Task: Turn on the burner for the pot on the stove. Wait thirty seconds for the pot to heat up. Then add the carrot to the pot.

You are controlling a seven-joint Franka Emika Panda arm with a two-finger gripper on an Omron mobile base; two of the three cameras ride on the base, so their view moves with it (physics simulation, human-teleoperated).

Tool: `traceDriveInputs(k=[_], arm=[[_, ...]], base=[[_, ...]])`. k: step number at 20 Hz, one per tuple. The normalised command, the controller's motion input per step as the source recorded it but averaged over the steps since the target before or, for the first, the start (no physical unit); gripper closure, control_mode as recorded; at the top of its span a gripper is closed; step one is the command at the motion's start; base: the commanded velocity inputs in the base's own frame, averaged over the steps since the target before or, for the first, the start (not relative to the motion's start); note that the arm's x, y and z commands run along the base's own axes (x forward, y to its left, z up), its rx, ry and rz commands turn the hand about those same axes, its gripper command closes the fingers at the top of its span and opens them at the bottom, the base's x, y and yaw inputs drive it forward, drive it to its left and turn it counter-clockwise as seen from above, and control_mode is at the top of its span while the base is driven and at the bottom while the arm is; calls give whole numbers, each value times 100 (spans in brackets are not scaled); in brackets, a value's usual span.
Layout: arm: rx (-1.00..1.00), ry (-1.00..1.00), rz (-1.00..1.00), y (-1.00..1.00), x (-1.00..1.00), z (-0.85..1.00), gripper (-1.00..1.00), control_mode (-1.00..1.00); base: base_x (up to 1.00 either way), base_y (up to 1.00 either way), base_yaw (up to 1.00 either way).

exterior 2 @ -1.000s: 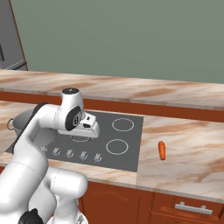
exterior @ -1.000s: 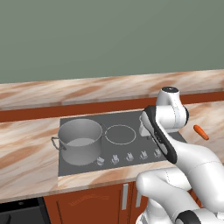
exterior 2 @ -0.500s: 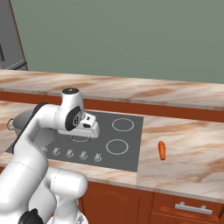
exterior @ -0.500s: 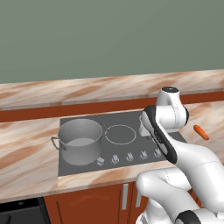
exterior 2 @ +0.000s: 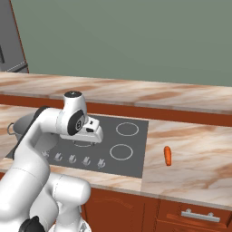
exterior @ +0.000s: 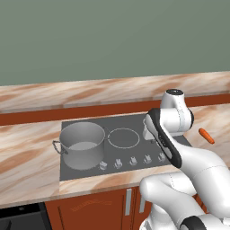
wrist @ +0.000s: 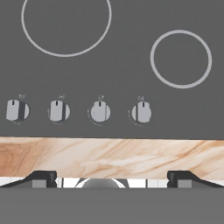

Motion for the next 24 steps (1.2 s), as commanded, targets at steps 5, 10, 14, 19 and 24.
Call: traceDriveInputs(k=[5,10,14,19,24], arm=[[0,0,0,0,0,0,-100,-100],[0,0,0,0,0,0,-100,-100],[0,0,0,0,0,0,-100,-100],[0,0,0,0,0,0,-100,-100],[0,1,-3,-26,1,0,-100,-100]], base=[[0,0,0],[0,0,0],[0,0,0],[0,0,0],[0,0,0]])
